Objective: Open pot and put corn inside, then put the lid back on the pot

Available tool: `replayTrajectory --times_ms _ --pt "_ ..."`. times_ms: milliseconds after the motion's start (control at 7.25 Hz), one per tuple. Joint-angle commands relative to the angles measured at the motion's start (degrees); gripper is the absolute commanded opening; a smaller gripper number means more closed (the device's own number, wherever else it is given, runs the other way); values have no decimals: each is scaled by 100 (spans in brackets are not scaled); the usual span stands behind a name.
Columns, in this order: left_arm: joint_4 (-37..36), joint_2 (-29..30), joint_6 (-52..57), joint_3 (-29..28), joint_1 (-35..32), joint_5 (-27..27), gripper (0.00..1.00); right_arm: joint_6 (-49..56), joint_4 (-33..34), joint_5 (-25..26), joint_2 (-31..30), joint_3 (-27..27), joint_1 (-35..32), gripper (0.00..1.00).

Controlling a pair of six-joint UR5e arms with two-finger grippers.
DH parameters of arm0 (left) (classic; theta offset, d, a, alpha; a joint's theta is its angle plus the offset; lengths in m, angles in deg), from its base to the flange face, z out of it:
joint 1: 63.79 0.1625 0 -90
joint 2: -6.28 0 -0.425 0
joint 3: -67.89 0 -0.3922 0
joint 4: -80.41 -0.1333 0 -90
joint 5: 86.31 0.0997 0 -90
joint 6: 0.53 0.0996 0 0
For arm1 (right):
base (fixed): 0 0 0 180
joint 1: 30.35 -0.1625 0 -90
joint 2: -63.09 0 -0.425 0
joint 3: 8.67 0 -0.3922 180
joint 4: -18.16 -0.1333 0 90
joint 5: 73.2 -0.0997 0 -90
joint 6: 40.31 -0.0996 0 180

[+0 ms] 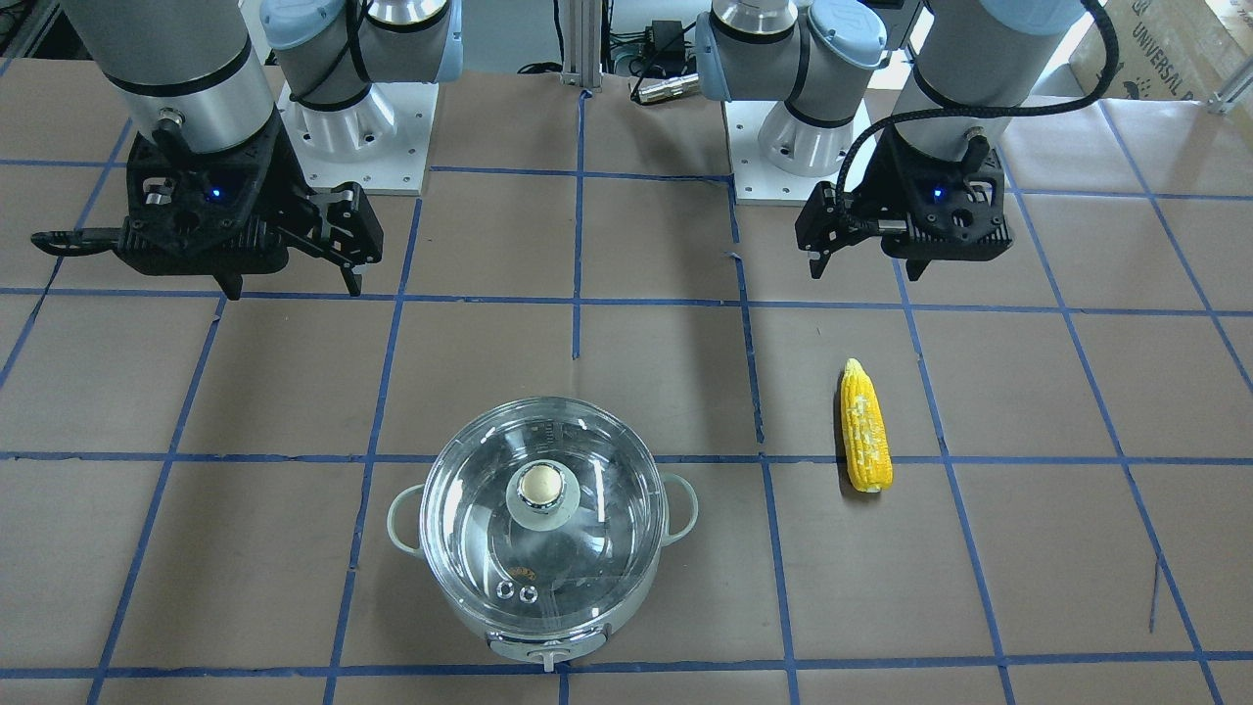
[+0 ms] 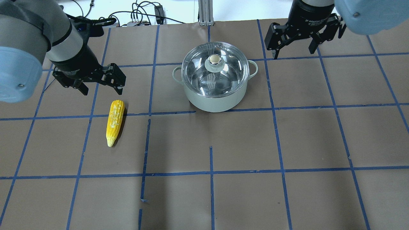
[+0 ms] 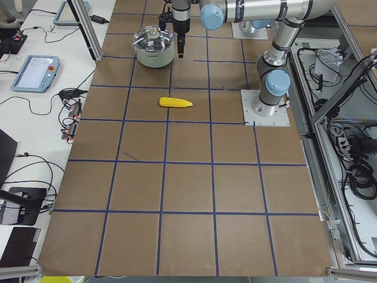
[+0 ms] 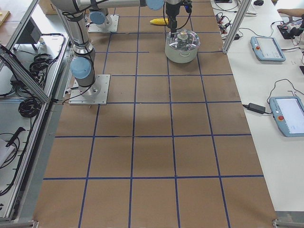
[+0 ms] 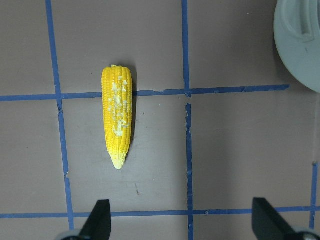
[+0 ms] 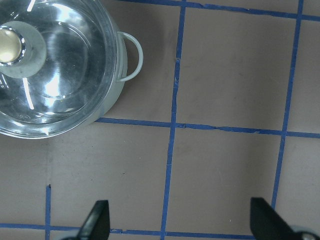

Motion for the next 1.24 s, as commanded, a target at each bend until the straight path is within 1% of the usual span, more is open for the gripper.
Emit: replayTrajectory --times_ms 0,276,414,552,690,828,966,1103 --pt "-209 -259 -71 437 0 -12 100 26 34 12 -5 36 -6 100" --pt "-352 -226 112 493 70 6 100 35 35 -14 12 1 -24 100" --pt "-343 -217 339 502 114 58 100 270 35 -101 30 -7 11 100" --pt "-352 -173 655 528 288 389 100 498 35 -207 38 -7 29 100" --pt "-456 -138 1197 615 568 418 100 492 35 -208 39 1 11 100" --pt "-1214 45 1455 790 893 384 100 457 35 -216 47 19 11 100" --pt "-1622 334 1467 957 1097 218 100 448 35 -208 47 80 2 100" --pt "-1887 581 1467 985 1116 60 100 439 43 -208 47 81 2 100"
